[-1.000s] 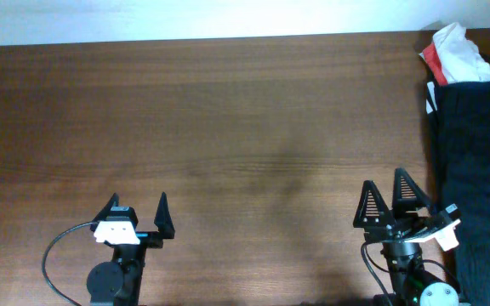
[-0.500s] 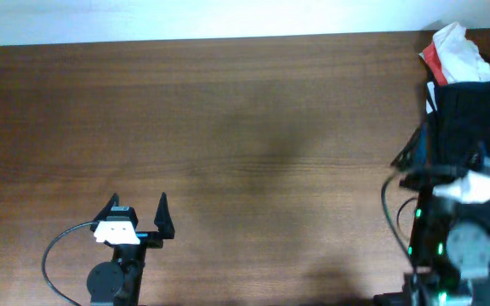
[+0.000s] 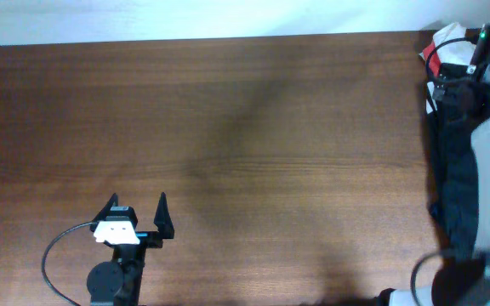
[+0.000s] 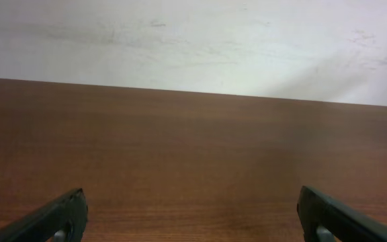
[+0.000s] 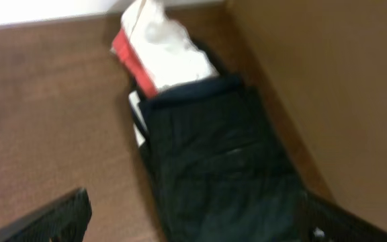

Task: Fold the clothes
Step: 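Move the right gripper to the clothes pile and grasp the black shorts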

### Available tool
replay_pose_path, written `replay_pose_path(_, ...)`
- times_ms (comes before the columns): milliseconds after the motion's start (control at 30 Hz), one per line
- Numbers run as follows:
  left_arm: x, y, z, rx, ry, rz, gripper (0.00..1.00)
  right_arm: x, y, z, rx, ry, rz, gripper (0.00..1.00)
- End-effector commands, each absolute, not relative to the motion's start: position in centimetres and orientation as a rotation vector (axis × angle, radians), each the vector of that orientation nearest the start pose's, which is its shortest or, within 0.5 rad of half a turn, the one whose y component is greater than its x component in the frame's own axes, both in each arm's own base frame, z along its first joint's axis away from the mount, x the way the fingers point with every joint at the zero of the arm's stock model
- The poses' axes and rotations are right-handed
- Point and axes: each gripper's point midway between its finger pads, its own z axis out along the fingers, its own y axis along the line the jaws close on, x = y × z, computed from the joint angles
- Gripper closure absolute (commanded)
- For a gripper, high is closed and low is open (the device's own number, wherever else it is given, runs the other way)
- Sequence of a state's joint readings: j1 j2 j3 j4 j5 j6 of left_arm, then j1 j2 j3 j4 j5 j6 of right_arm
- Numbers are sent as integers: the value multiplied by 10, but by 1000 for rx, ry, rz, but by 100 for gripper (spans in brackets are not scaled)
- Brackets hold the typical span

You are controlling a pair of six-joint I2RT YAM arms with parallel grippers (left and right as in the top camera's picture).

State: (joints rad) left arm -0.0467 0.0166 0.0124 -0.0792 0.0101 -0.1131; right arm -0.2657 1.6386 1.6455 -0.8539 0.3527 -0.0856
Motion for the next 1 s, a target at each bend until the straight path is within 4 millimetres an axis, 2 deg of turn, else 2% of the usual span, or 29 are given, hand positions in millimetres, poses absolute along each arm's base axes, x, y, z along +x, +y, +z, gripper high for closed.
replay_pose_path(0, 246, -14, 155, -41, 1657, -126, 1, 422, -163, 272, 332, 2416, -489, 1)
replay_pose_path(100, 246, -14, 155, -41, 1657, -126, 1, 430, -166, 278, 334, 2376, -484, 1)
replay_pose_path(167, 246, -14, 155, -41, 1657, -126, 1, 439, -171, 270, 340, 2369, -491, 1)
replay_pose_path(233, 246, -14, 155, -41, 1657, -126, 1, 445, -178, 245, 348, 2423, -504, 1)
replay_pose_path(267, 246, -14, 155, -41, 1657, -126, 1, 449, -182, 223, 351, 2477, -503, 1)
replay_pose_path(333, 246, -14, 155, -41, 1657, -126, 1, 456, -184, 192, 349, 2542, -501, 1)
replay_pose_path(400, 246, -14, 155, -41, 1657, -126, 1, 457, -190, 172, 358, 2583, -536, 1)
replay_pose_path(500, 246, -14, 155, -41, 1657, -126, 1, 451, -206, 129, 384, 2683, -677, 1)
replay_pose_path(633, 246, -14, 155, -41, 1657, -126, 1, 456, -207, 95, 378, 2736, -666, 1)
replay_pose_path(767, 246, -14, 155, -41, 1657, -126, 1, 452, -214, 65, 387, 2793, -704, 1)
replay_pose_path(833, 246, -14, 155, -41, 1657, -126, 1, 452, -217, 54, 392, 2807, -708, 0)
replay_pose_path(967, 246, -14, 155, -41, 1657, -126, 1, 451, -226, 49, 405, 2800, -784, 8)
